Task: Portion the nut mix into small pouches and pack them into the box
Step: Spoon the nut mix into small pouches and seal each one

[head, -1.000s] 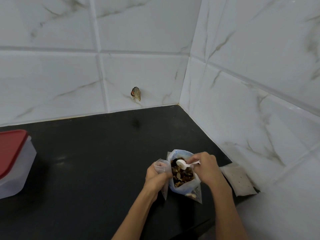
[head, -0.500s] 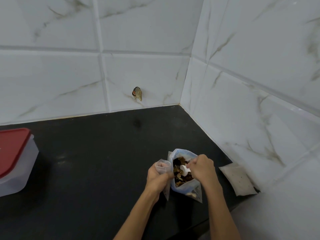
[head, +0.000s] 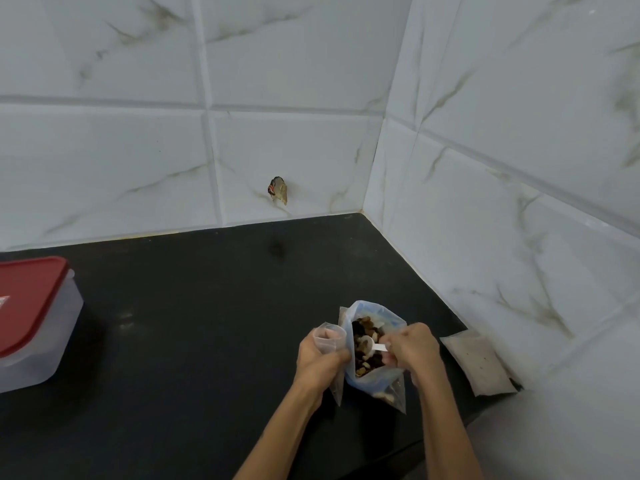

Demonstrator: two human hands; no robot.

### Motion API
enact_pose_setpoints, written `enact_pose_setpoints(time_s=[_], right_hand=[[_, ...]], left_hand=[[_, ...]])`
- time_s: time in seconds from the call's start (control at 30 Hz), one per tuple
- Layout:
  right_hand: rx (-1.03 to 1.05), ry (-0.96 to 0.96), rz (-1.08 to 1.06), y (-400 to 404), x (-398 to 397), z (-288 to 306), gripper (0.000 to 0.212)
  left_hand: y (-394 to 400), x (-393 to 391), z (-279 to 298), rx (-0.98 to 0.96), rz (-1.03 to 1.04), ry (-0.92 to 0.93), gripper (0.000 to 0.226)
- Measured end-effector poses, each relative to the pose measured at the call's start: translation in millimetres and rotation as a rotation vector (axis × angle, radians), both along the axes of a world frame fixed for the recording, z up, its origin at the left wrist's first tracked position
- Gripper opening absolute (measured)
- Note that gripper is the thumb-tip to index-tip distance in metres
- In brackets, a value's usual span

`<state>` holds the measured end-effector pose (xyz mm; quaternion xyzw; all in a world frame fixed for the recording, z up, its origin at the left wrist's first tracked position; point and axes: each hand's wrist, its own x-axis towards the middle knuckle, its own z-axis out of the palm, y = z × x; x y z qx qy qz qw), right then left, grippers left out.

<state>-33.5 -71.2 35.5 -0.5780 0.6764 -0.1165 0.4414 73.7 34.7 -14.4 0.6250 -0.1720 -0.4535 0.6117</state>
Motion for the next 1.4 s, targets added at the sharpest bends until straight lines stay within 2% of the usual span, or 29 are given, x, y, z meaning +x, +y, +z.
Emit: enact_pose_setpoints(time_s=[0.1, 0.17, 0.33, 0.43, 0.53, 0.7, 0.87, 1.07, 1.4], right_hand=[[-0.04, -0.063, -0.034, 8.7, 5.3, -3.4, 0.017], [-0.035, -0.118, -0.041, 12.8, 8.9, -7.0, 0.016], [0.203, -0.315, -0.125, 6.9, -4.5, 3.8, 0.019], [0.24, -0.397, -0.137, 8.0, -11.2, 6.0, 0.019], [0.242, -0.396, -0.14, 8.8, -6.9, 4.4, 0.019], [0.169, -0.275, -0.064, 8.0, -1.1, -0.3, 0.018], [0.18, -0.229, 0.02, 5.6, -10.5, 6.5, 0.017], [0.228, -0.345, 0.003, 13.0, -15.9, 8.1, 0.016], [0.255, -0.578, -0.094, 13.9, -41.6, 15.1, 0.019]], left_hand=[[0.9, -1.6, -1.4, -0.016, 0.019, -0.001, 0.042], [0.2, -3.6, -1.9, -0.004, 0.033, -0.011, 0.051], [-1.3, -4.9, -3.7, 0.053, 0.08, -0.053, 0.039], [-0.9, -3.4, -3.5, 0.066, 0.076, -0.073, 0.039], [-1.0, -5.9, -1.6, 0.086, 0.072, -0.129, 0.035], [-2.9, -10.1, 1.1, 0.104, 0.09, -0.218, 0.03], [-2.7, -9.9, 2.7, 0.135, 0.172, -0.217, 0.036], [-2.6, -11.4, 8.8, 0.179, 0.15, -0.324, 0.044], [1.9, -11.5, 30.1, 0.141, 0.156, -0.529, 0.034]])
